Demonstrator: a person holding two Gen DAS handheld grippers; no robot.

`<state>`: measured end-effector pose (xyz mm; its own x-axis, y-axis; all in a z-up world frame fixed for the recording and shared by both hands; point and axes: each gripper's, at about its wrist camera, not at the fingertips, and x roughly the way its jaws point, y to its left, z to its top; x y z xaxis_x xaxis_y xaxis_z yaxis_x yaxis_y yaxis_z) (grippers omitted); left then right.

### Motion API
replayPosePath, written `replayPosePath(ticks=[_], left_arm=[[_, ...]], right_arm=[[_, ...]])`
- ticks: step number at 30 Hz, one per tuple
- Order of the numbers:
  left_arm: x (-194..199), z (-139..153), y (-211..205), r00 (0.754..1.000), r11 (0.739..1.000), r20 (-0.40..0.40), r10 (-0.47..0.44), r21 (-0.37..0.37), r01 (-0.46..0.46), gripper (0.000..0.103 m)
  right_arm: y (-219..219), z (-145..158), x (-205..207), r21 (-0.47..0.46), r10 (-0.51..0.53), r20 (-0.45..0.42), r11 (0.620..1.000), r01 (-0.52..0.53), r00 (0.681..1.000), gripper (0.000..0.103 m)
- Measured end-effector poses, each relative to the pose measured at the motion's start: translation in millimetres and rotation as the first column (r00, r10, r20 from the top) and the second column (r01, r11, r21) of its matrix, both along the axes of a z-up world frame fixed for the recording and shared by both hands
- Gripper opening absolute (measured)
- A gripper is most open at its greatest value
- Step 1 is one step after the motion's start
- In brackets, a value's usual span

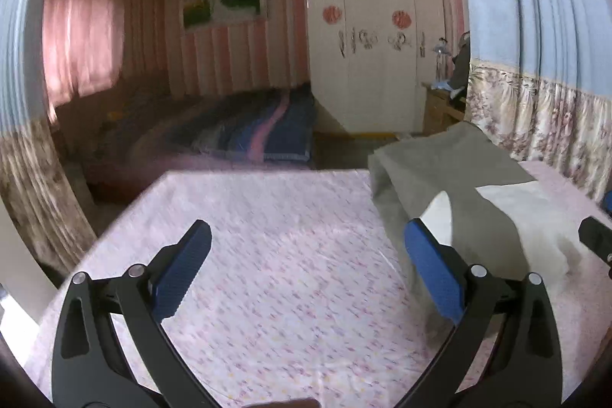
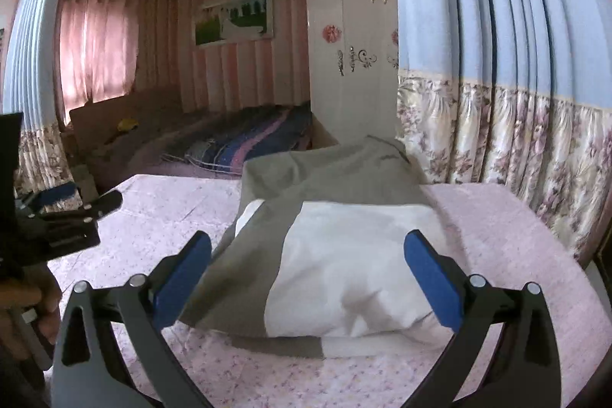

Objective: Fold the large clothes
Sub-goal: 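Open both grippers and withdraw them from the folded olive bundle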

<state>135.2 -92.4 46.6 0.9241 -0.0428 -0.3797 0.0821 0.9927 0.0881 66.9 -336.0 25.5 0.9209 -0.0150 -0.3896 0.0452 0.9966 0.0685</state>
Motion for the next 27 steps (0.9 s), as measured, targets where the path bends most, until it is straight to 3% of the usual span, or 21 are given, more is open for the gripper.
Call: replayPosePath(ticks=[2,5,7,11,20,27], left_arm=[[-2,-1,-1,1.0,1.0,0.004,0.004,0.011,-0.005,0.1],[-3,0,1,0.999,0.998,-0.044,-0.015,-0.064,0.012,0.1],[-7,0,0,0.999,0.996,-0.03,-0.021,-0.085,0.019,0.1],[-14,-3,-7,0.999,0.999,0.034,0.001,-0.044,0.0,0.1],[-21,-2,-10,0.998,0.997,0.042,-0.037,-0.068,0.04,0.1],[-13,-5,-4,0.999,0.995,-0.007,-0.04,-0.093,0.04,0.1]], right_arm=[[0,-5,0,-0.007,0.013,-0.006,1.0,-0.013,1.0,0.101],[-2,-10,1,-0.007,0.008,-0.01,1.0,-0.008,1.0,0.101],[-3,-10,1,-0.01,-0.004,-0.005,1.0,0.004,1.0,0.101],[-6,-9,-2,-0.011,-0.016,0.017,1.0,0.017,1.0,0.101],[-2,-1,-9,-0.034,-0.007,0.05,0.999,0.009,0.999,0.101],[0,-7,-4,-0.039,-0.012,0.013,0.999,0.012,1.0,0.101]])
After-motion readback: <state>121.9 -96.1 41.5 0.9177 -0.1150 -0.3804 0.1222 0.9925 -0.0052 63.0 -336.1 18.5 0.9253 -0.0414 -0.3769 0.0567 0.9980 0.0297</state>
